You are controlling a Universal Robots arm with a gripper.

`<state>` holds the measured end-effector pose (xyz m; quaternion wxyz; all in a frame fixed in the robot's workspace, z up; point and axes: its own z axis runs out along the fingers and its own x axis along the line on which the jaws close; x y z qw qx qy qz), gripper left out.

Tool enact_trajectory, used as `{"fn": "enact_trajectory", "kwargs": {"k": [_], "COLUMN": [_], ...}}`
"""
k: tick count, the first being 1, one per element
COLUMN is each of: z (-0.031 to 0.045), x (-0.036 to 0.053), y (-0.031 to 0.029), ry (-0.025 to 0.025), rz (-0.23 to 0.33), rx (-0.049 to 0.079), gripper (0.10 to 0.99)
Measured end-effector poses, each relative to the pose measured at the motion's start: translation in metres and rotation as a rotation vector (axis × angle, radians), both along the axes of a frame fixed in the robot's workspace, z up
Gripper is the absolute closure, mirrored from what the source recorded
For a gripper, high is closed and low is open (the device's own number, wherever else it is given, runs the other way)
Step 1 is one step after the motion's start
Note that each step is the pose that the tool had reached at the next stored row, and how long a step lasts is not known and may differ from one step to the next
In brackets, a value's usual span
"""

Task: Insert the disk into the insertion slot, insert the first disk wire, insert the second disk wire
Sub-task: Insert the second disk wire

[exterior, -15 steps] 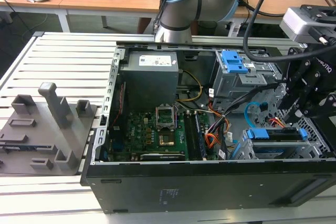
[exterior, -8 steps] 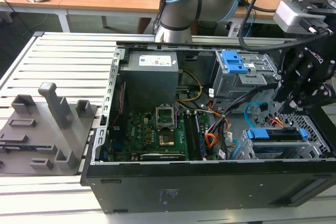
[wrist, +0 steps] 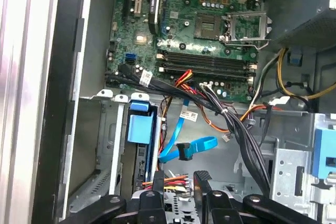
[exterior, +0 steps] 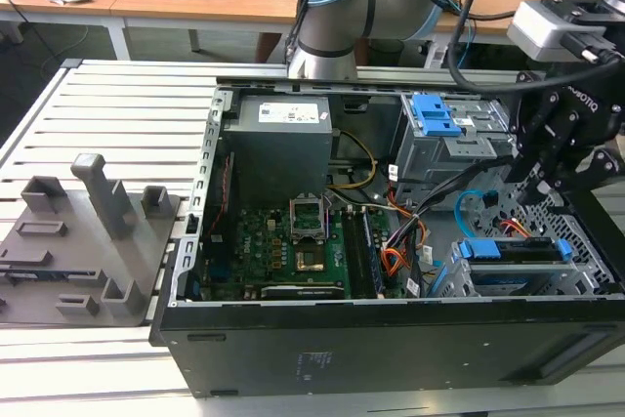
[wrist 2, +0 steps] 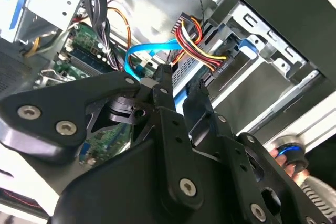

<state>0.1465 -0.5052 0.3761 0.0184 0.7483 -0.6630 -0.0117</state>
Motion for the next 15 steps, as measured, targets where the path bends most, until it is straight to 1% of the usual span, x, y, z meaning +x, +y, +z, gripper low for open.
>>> {"fn": "enact_trajectory", "kwargs": {"k": [1,2,4,7,10,11,12,15], "z": [0.0,0.0,-0.0001,-0.001,-0.0049,-0.0069,-0.0084,-0.0113], "x": [0.0,0.0,-0.0003,-0.0079,-0.0227,-0.0258,-0.0265,-0.0282], "y": [0.0,0.0,0.0,0.0008,0.0009,0.0009,0.0009,0.0009], "ry": [0.0,0.0,-0.0001,-0.0001,-0.0007,-0.0007,-0.0005,-0.0004], "rz": [0.026,0.04,0.041,0.042,0.042,0.042,0.046,0.049], "rx": [0.0,0.0,0.0,0.0,0.0,-0.002,-0.007,-0.013], "gripper": [0.725,0.725,0.725,0.725,0.725,0.725,0.725,0.725]}}
